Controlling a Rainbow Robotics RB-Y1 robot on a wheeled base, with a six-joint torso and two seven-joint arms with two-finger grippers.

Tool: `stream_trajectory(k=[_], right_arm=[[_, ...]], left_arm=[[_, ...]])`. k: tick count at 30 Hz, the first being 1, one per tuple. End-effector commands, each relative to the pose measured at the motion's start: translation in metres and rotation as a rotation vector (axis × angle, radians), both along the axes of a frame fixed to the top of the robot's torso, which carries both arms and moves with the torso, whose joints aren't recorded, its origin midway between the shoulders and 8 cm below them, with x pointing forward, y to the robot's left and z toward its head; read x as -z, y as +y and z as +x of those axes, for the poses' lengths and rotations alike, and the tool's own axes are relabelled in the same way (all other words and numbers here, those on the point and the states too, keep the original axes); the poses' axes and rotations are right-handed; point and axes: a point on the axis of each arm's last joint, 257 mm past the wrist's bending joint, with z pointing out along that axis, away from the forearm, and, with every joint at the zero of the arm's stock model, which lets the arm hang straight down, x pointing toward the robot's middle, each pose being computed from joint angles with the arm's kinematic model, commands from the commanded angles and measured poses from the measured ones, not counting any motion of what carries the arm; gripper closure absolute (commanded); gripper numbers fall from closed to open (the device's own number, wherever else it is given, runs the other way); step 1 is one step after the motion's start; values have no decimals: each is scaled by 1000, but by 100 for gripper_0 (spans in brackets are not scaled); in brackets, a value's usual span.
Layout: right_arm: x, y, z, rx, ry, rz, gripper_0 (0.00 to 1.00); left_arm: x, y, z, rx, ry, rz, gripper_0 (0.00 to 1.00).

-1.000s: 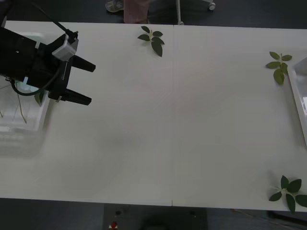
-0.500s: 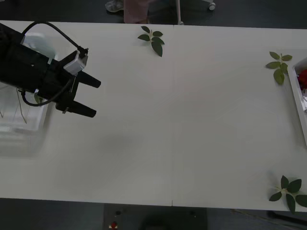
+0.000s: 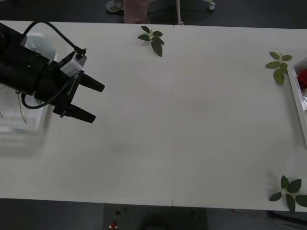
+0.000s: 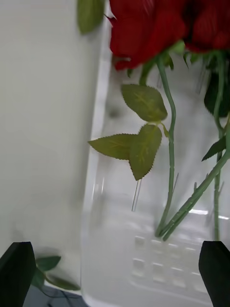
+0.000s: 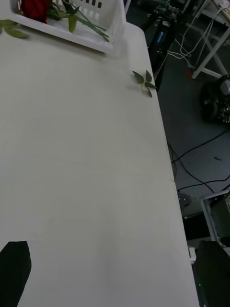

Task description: Put the red flowers into the right box and the blue flowers into the left box

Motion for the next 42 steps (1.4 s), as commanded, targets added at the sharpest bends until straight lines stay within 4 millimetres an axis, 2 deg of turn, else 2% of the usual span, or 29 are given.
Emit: stream_trajectory(k=[1, 3, 5, 6, 7, 10, 11, 12, 14, 15, 16, 18, 23, 27, 38, 42], right_arm=[[-83, 9, 8, -132, -77, -82, 0], [-100, 31, 9, -220, -79, -90, 0], [-118, 69, 10, -421, -99, -129, 0], [-121, 77, 10, -460, -107, -134, 0], [-129, 101, 11, -580, -125, -163, 0], [-134, 138, 10, -766, -151, -206, 0], [-136, 164, 10, -880, -176, -231, 0], [-135, 174, 9, -928, -183, -240, 0], [-137, 210, 7, -1086, -228, -262, 0], [-136, 218, 6, -1114, -236, -262, 0], [-135, 240, 5, -1162, -256, -242, 0], [-133, 265, 4, -1208, -285, -207, 0], [-116, 312, 2, -1250, -339, -79, 0], [-95, 331, 3, -1241, -364, -14, 0], [-9, 359, -16, -1249, -359, 16, 0], [7, 371, -16, -1245, -400, 2, 0]], left_arm=[[-1, -8, -3, -12, -26, -40, 0], [-1, -10, -2, -15, -28, -43, 0], [-1, -11, -2, -15, -28, -46, 0], [-1, -12, -2, -14, -28, -48, 0], [-1, -13, -2, -12, -27, -52, 0], [-1, -14, -2, -12, -27, -54, 0], [-1, -14, -2, -12, -27, -54, 0], [-1, -13, -2, -12, -27, -52, 0], [-1, -13, -2, -12, -27, -52, 0], [-1, -14, -2, -11, -27, -53, 0], [-1, -14, -3, -11, -26, -54, 0], [-1, -13, -2, -11, -27, -53, 0], [0, -13, -3, -13, -25, -52, 0], [-1, -13, -2, -13, -27, -50, 0], [-2, -14, -2, -12, -24, -58, 0], [-2, -14, -2, -12, -24, -58, 0]])
